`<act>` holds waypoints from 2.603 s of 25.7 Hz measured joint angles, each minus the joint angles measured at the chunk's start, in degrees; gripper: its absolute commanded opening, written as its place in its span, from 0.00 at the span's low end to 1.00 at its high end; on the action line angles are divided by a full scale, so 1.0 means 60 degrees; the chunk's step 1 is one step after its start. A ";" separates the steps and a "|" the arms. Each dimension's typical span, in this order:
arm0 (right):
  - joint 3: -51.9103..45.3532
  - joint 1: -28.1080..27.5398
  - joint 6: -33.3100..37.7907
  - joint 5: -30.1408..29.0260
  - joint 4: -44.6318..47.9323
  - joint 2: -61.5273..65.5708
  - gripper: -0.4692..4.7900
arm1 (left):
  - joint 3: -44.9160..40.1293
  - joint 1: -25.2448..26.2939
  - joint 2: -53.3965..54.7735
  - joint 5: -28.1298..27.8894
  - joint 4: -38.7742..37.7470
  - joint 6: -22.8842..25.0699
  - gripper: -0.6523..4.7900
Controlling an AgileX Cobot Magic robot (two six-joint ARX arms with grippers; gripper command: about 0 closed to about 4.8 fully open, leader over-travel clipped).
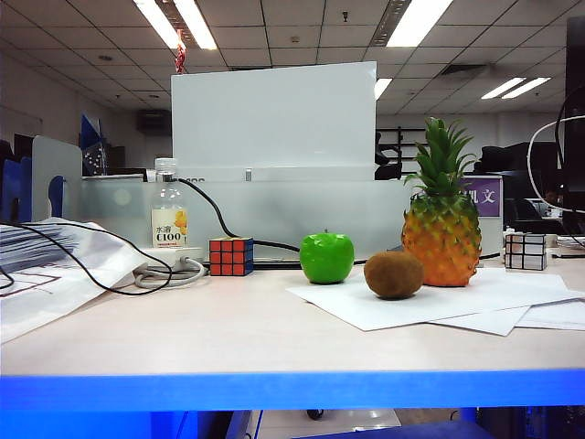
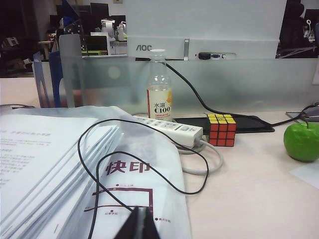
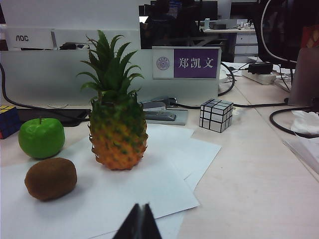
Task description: Arrange all the fruits from large to small from left to right in a row.
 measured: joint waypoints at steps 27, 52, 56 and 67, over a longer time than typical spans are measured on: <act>0.0000 0.1016 0.3177 -0.2361 0.3832 0.1035 0.09 | 0.0000 -0.0018 0.0000 0.4579 0.0659 -0.2495 0.11; 0.4911 0.3286 -0.1035 -0.0550 0.8542 1.5187 1.00 | 0.0004 -0.0015 0.0000 0.5268 0.0663 -0.2561 0.19; 0.5537 0.3297 -0.1122 -0.0565 0.8488 1.6043 1.00 | 0.0004 -0.0011 0.0000 0.5278 0.0659 -0.2557 0.19; 0.6145 0.3297 -0.1519 -0.0637 0.8506 1.7588 1.00 | 0.0000 -0.0011 0.0000 0.5253 0.0849 -0.2546 0.19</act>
